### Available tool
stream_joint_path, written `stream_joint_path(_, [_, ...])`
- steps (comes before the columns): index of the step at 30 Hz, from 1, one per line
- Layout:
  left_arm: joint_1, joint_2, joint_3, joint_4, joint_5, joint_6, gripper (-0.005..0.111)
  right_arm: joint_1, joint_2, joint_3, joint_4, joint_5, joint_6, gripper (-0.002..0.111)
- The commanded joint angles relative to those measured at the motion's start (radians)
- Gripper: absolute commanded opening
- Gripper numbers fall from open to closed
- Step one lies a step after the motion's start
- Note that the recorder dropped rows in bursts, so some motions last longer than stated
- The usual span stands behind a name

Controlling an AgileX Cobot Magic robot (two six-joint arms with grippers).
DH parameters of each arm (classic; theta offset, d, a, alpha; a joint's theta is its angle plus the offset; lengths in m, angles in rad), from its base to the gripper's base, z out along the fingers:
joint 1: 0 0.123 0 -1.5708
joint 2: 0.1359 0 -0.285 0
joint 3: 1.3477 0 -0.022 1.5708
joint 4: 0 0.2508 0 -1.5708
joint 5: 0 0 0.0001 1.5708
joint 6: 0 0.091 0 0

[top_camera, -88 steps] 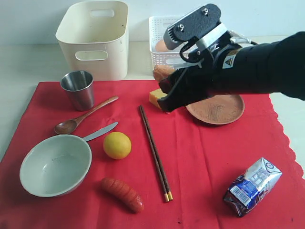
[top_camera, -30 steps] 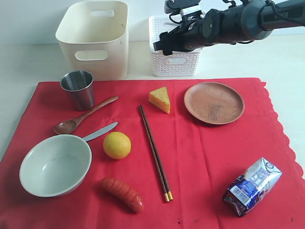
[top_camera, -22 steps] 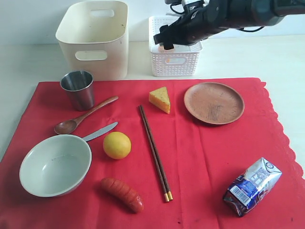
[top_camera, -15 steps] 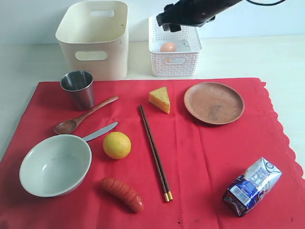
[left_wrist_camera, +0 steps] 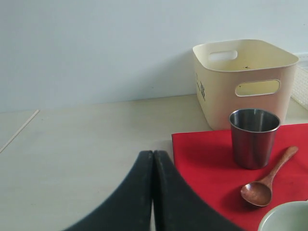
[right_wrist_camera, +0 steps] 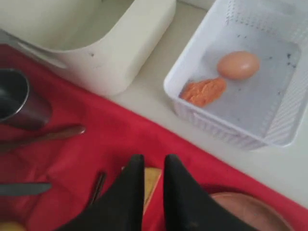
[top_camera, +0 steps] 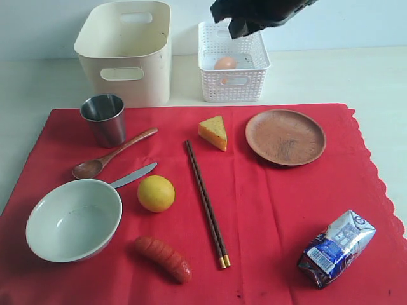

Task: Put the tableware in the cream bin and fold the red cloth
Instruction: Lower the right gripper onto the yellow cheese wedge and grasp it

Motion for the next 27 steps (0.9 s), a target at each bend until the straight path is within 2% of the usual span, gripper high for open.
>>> stream_joint_path(1, [-0.005, -0.006, -0.001, -0.005, -0.001, 0.001, 0.001, 0.053, -0.029, 0.098, 0.013, -0.072, -0.001, 0.001])
stream_joint_path(9, [-0.005, -0.006, -0.001, -0.005, -0.001, 0.001, 0.001, 0.168, -0.043, 0.247, 0.007, -0.167, -0.032, 0.000])
stream_joint_path(12, [-0.005, -0.006, -0.001, -0.005, -0.001, 0.001, 0.001, 0.178, -0.001, 0.254, -0.025, -0.179, -0.025, 0.000])
stream_joint_path(14, [-0.005, -0.006, -0.001, -0.005, -0.001, 0.001, 0.001, 0.178, 0.034, 0.254, -0.027, -0.218, 0.010, 0.006])
stream_joint_path(20, [-0.005, -0.006, -0.001, -0.005, -0.001, 0.001, 0.001, 0.178, 0.143, 0.254, -0.076, -0.347, 0.024, 0.058])
stream_joint_path(22, [-0.005, -0.006, -0.001, -0.005, -0.001, 0.001, 0.001, 0.176, 0.174, 0.250, -0.138, -0.380, 0.024, 0.069])
stream_joint_path(23, [-0.005, -0.006, -0.001, -0.005, -0.001, 0.001, 0.001, 0.176, 0.189, 0.250, -0.168, -0.392, 0.024, 0.073])
stream_joint_path(27, [-0.005, -0.006, -0.001, -0.005, -0.001, 0.001, 0.001, 0.176, 0.224, 0.250, -0.214, -0.428, 0.024, 0.074])
